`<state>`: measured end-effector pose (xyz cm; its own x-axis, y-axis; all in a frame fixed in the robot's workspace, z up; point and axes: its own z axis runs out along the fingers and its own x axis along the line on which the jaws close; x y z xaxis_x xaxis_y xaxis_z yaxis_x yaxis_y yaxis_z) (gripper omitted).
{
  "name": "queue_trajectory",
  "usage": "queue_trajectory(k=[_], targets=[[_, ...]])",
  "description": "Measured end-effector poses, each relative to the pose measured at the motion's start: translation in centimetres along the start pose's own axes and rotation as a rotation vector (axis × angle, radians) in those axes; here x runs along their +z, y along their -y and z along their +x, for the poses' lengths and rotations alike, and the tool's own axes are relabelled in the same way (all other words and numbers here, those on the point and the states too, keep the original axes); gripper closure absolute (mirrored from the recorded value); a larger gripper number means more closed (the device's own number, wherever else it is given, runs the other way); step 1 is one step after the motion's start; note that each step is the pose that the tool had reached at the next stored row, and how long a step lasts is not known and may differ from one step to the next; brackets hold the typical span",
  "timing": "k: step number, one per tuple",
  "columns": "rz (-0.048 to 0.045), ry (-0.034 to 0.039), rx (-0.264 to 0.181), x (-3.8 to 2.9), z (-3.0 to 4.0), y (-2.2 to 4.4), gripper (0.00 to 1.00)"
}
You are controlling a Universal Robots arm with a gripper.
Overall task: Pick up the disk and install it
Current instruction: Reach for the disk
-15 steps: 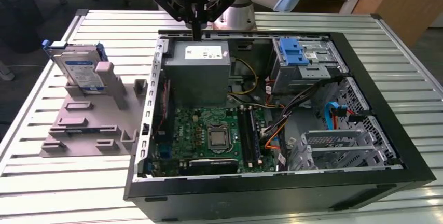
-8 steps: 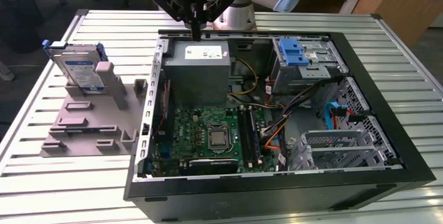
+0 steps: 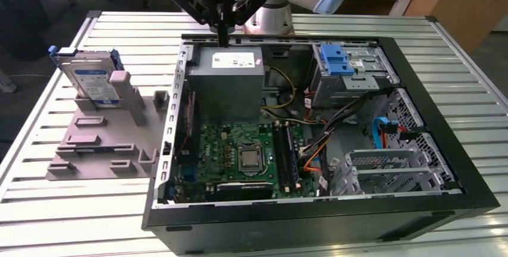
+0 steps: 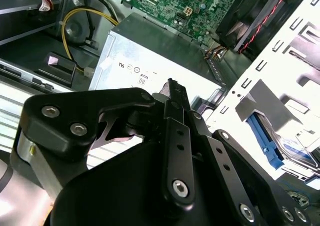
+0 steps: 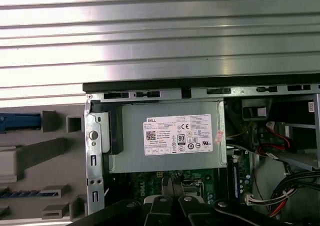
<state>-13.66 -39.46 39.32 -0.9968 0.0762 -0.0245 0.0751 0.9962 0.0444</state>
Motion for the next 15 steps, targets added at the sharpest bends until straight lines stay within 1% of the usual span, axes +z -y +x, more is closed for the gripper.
queue_trajectory(k=[15], targets=[[0.0000,0.0000,0.000,0.01,0.81,-0.03,0.89]])
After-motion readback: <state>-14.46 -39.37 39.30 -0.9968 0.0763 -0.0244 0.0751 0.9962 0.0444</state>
